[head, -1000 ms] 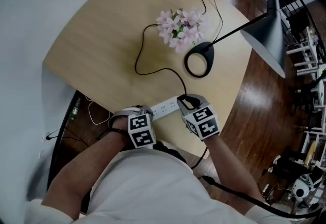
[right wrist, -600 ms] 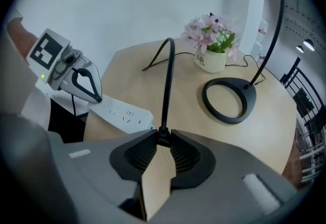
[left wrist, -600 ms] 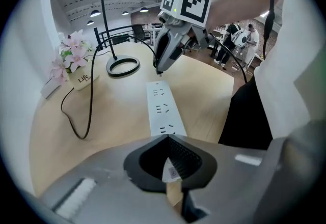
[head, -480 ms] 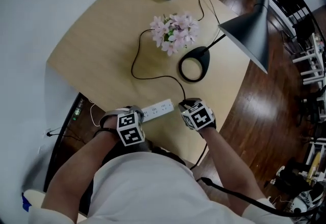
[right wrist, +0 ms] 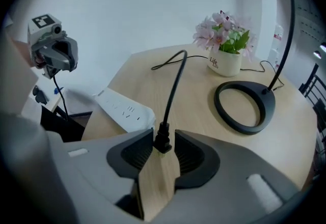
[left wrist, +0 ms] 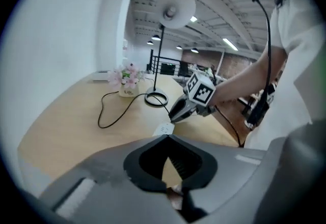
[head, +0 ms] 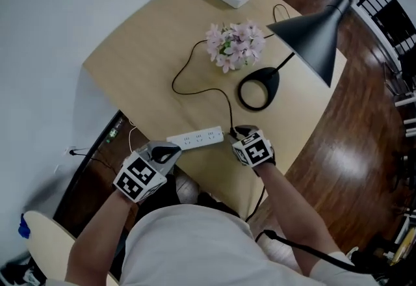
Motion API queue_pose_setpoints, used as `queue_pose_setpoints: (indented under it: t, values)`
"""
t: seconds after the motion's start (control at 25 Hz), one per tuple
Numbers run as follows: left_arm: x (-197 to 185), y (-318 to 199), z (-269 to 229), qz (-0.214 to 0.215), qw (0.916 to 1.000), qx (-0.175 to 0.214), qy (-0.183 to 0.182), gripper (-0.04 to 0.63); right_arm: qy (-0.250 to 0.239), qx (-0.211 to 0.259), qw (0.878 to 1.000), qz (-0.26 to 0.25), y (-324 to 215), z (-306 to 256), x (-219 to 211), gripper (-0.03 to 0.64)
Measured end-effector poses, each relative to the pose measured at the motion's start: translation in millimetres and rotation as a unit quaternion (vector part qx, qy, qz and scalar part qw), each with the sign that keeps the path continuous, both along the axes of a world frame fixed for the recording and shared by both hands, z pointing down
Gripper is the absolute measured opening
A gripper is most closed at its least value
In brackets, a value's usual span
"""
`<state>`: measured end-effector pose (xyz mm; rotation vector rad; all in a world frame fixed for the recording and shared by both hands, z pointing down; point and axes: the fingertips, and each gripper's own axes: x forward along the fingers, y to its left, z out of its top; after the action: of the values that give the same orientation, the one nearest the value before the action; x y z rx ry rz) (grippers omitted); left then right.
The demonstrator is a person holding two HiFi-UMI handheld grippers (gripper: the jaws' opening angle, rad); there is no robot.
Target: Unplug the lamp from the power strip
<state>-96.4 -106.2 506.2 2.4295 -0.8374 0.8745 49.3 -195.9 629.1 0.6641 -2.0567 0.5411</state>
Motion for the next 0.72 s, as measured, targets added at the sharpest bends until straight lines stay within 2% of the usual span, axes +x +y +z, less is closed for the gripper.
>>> queue_pose_setpoints:
  t: [0.08,0.16,0.24,0.32,0.44,0.72]
  values:
    - [-16,16,-14,-0.068,0.9974,0.015,0.021,0.005,-0.014,0.006,1.0,-0.007,-1,0,-1,0.153]
    - [-38,37,-20,-0.125,0.9917,0.029,0.014,0.006,-0.029,0.014,0.999,-0.006,1,0,-1,0.155]
    - [-58,59,-21,-0.17,0.9849,0.032,0.008,0.006,-0.039,0.02,0.999,0.0,6,0,4,0.166]
    - [-70,81,-22,-0.205,0.9782,0.029,0.018,0.006,-0.04,0.028,0.999,0.005,13,-3,15,0.169]
    - [-74,113,-24,-0.223,0.9738,0.03,0.037,0.006,-0.042,0.043,0.998,0.01,30,-14,29,0.169]
    - [-62,195,-33,-0.218,0.9727,0.06,0.052,0.006,-0.071,0.068,0.995,0.001,115,-53,39,0.169]
